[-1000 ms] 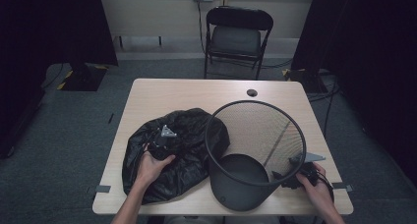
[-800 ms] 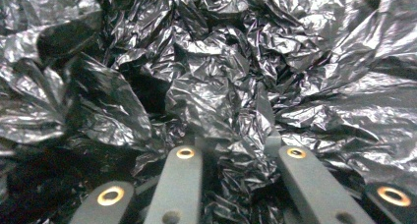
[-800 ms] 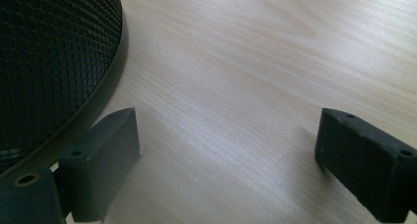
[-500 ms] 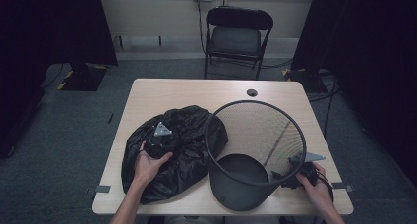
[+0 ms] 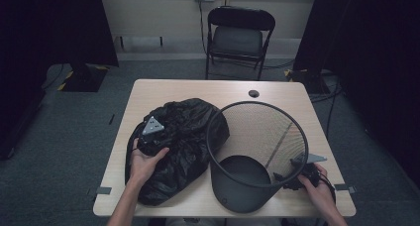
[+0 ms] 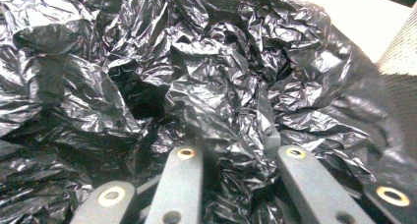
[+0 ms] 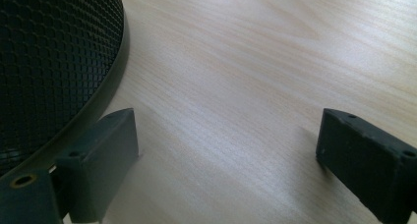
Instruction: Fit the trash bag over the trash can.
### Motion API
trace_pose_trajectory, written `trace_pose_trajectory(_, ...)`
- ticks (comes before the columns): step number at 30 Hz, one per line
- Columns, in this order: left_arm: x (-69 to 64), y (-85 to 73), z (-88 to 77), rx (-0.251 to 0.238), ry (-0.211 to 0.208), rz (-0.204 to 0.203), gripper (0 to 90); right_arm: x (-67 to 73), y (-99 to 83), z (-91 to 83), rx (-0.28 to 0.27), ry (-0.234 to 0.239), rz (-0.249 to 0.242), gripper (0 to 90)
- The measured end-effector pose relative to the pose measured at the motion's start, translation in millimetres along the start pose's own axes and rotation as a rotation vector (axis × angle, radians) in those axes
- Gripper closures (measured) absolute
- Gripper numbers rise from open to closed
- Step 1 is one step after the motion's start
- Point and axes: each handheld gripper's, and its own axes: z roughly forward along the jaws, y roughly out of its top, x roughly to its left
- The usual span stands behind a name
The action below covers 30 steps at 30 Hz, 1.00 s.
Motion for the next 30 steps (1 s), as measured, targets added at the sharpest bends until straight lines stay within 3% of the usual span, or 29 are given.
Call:
trace_pose_trajectory(4,-0.3,6.3,-13.0,-0.049,-0.001,-0.001,79.7,0.1,-0.1,0.0,-0.001,-0.001,0.0,7.9)
trace_pose_trajectory(10,4.4,17.1,-35.0,-0.144,0.007,-0.036,79.7,0.2,-0.2,-0.2,-0.001,-0.001,0.0,7.9)
trace_pose_trajectory(30,4.7,40.4,-94.3,-0.343,0.031,-0.04,79.4,-3.0,-0.7,-0.9,0.001,-0.005,0.002,7.8)
